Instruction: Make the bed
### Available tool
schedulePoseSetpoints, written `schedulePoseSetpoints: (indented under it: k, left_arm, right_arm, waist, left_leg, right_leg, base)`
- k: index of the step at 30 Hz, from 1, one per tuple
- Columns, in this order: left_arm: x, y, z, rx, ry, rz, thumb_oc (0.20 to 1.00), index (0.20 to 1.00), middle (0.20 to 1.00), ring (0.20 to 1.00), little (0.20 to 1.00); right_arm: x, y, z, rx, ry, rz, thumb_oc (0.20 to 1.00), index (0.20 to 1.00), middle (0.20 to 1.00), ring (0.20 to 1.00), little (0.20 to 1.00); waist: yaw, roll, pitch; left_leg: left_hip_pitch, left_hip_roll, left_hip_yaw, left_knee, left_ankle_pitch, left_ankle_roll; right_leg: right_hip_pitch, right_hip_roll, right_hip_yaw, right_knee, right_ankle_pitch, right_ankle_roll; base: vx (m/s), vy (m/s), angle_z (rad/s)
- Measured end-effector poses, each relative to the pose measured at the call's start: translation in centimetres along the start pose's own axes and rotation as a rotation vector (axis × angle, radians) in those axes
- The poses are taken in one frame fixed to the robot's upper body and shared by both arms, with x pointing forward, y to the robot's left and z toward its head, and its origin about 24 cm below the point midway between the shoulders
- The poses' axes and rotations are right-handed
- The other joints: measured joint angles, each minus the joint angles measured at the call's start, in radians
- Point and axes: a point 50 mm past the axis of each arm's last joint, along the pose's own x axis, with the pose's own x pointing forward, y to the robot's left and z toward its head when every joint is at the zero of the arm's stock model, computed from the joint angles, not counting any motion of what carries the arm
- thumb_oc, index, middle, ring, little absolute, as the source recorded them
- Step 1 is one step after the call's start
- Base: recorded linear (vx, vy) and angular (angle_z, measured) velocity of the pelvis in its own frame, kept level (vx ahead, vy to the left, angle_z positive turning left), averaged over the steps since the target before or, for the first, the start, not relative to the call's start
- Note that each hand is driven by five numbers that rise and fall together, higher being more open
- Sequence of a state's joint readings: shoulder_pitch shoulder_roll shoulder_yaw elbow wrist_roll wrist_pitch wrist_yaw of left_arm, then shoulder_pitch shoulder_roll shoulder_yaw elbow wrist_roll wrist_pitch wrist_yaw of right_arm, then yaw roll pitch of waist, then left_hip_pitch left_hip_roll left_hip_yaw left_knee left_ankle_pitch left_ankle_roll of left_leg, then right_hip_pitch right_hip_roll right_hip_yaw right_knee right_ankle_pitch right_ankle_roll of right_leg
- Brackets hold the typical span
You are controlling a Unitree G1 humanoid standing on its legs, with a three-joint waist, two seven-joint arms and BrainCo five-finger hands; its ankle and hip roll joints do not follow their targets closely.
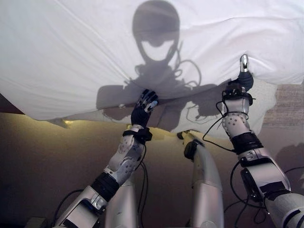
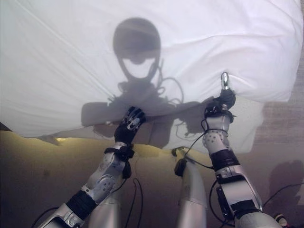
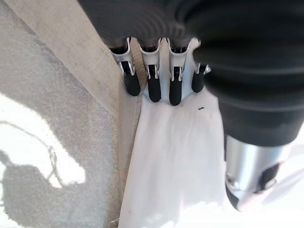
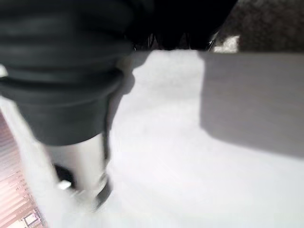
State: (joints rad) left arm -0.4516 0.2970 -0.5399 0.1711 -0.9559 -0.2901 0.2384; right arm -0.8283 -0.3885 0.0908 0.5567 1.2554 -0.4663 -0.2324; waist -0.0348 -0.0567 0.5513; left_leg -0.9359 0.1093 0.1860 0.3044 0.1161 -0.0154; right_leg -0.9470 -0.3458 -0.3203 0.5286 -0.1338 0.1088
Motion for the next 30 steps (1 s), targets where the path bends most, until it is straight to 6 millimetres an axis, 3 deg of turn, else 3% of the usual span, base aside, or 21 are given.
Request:
schedulePoseSetpoints:
  k: [6,16,20,26,30]
  left_arm:
    - [0.1,-0.5,-0.1,-0.030,0.008,-0.014,1.000,1.000,1.000,1.000,1.000]
    - [0.3,-3.7,-1.8,-0.450,0.101,-0.128,1.000,1.000,1.000,1.000,1.000]
    - [0.2,-5.3,-2.6,-0.573,0.134,-0.173,1.000,1.000,1.000,1.000,1.000]
    - [-2.1,-8.5,-6.3,-0.524,0.388,-0.346,1.000,1.000,1.000,1.000,1.000]
    - [-3.6,-8.8,-8.1,-0.483,0.519,-0.377,1.000,1.000,1.000,1.000,1.000]
  right_arm:
    - [-0.4,0.4,0.0,0.013,-0.002,0.016,0.200,0.200,0.200,0.200,0.200]
    - [-0.8,0.9,-0.3,0.046,-0.004,0.039,0.200,0.200,0.200,0.200,0.200]
    - [-1.2,2.0,-0.8,0.090,-0.001,0.076,0.200,0.200,0.200,0.200,0.200]
    - [-1.4,2.3,-1.2,0.082,0.014,0.099,0.200,0.200,0.200,0.200,0.200]
    - [-1.2,2.9,-1.1,0.085,0.009,0.113,0.200,0.200,0.200,0.200,0.200]
  waist:
    - [-0.001,0.000,0.000]
    - [-0.007,-0.024,-0.001]
    - [-0.029,-0.032,-0.002]
    - [-0.035,-0.032,-0.002]
    - [-0.029,-0.032,-0.002]
  left_leg:
    - [-0.001,0.000,0.000,0.000,0.000,0.001]
    - [-0.001,0.002,0.004,0.000,-0.001,0.002]
    - [-0.001,0.001,0.006,0.000,-0.002,0.004]
    - [-0.001,0.004,0.009,-0.006,-0.003,0.003]
    - [-0.001,0.005,0.018,-0.010,-0.003,0.003]
  right_leg:
    - [-0.001,0.001,0.000,-0.002,0.001,0.000]
    - [0.000,0.006,0.001,-0.015,0.010,0.004]
    - [0.002,0.007,0.001,-0.021,0.014,0.004]
    - [-0.002,0.014,0.006,-0.030,0.017,0.005]
    - [-0.009,0.014,0.011,-0.030,0.017,0.005]
  base:
    - [0.00,0.000,0.00]
    - [0.00,-0.003,-0.01]
    - [0.00,0.000,0.00]
    - [0.01,0.000,-0.03]
    - [0.00,0.011,-0.02]
